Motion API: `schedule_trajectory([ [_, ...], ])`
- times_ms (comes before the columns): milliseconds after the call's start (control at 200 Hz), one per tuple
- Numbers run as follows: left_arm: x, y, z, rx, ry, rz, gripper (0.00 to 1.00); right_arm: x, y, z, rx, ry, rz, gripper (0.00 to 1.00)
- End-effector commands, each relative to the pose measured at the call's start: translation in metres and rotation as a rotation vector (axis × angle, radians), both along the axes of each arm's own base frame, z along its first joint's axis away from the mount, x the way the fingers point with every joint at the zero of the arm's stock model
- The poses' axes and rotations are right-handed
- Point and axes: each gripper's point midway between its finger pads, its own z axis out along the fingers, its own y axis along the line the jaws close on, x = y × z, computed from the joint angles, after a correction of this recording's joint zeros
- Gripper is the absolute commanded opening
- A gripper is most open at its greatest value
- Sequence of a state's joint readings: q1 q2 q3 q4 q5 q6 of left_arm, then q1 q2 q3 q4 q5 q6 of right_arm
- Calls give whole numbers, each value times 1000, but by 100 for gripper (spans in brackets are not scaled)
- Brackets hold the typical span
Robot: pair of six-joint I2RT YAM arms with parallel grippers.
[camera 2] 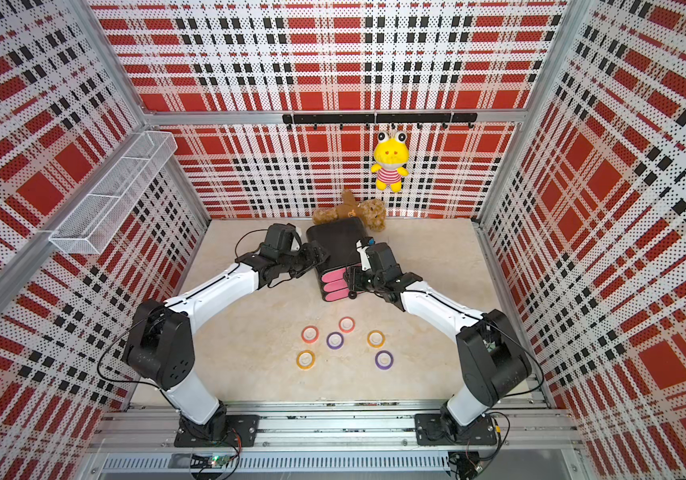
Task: Place the transparent tape into the drawer according to color
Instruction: Open the drawer in the storage box.
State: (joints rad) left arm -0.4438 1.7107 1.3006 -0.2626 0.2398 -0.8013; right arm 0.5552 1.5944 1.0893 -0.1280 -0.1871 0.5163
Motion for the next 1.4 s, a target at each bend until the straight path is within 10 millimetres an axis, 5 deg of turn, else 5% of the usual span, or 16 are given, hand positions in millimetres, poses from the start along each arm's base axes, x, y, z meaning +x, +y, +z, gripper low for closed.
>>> schedule_trajectory([
  [0,0,-6,-9,9,9,-41,76,6,8,12,30,-50,-5,40],
  [195,0,-6,-9,7,9,-46,76,5,7,15,27,-52,-12,23],
  [1393,-3,-13,-17,16,25,-53,73,-71,-17,20,25,-29,-32,19],
])
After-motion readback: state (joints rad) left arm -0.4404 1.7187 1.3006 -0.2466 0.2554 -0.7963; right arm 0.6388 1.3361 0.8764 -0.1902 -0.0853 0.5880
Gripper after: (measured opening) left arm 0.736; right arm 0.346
